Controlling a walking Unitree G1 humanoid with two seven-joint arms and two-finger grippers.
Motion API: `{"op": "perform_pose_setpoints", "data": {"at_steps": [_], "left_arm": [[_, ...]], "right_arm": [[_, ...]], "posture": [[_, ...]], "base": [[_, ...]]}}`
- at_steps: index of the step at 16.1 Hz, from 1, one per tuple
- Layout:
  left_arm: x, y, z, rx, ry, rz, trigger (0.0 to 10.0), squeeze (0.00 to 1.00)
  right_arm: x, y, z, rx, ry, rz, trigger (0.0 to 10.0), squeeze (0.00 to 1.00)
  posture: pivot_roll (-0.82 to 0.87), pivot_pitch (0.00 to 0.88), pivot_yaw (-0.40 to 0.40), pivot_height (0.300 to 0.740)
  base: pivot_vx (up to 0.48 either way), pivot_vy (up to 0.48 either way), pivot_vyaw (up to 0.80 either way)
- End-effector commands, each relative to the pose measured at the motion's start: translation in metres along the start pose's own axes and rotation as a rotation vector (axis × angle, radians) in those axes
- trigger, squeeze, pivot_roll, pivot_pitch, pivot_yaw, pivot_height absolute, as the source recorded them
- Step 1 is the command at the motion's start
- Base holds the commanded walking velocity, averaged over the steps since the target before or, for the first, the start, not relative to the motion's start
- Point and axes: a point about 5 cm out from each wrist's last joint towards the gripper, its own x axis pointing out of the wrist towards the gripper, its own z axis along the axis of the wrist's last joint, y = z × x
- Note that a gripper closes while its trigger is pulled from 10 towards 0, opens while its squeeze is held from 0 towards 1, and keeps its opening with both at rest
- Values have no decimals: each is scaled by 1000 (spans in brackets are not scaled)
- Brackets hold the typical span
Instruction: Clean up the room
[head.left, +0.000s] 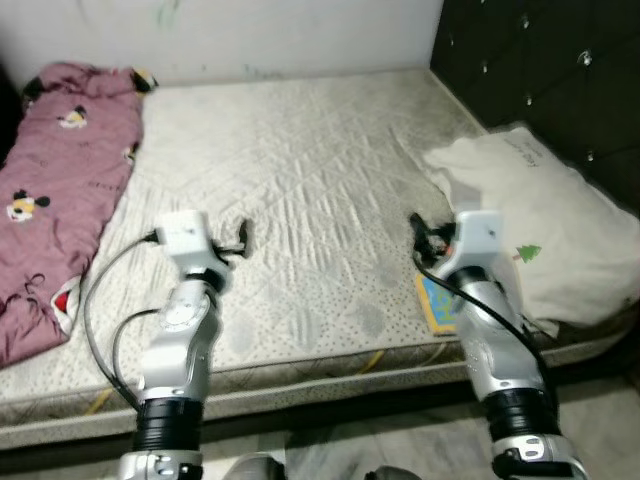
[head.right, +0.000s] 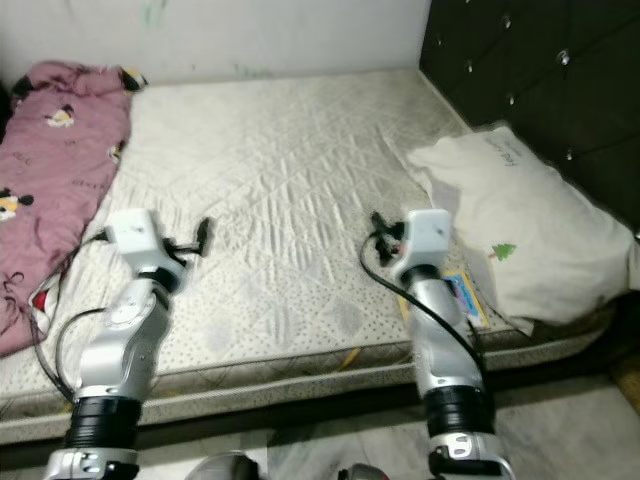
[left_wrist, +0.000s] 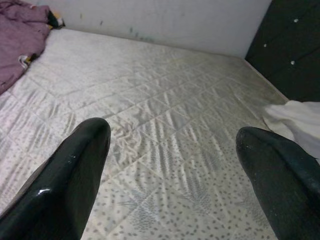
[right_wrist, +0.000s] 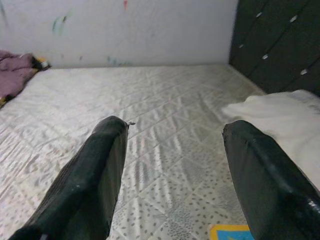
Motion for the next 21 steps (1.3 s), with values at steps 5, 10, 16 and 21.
{"op": "perform_pose_setpoints", "data": {"at_steps": [5, 10, 16, 21], "left_arm": [[0, 8, 3, 9, -4, 22, 10000, 0], [1, 8, 3, 8, 0, 23, 10000, 0], [1, 8, 3, 6, -3, 18, 10000, 0], [-2, 6, 5, -14, -25, -24, 10000, 0]], "right_arm": [[4, 8, 7, 11, -28, 28, 10000, 0], [4, 9, 6, 11, -23, 32, 10000, 0], [4, 9, 5, 0, -16, 41, 10000, 0], [4, 12, 5, -20, -22, 60, 10000, 0]], "posture": [[-12, 0, 16, 740], [-12, 0, 15, 740], [-13, 0, 14, 740], [-13, 0, 15, 740]], "base": [[0, 480, 0], [0, 480, 0], [0, 441, 0], [0, 0, 99]]}}
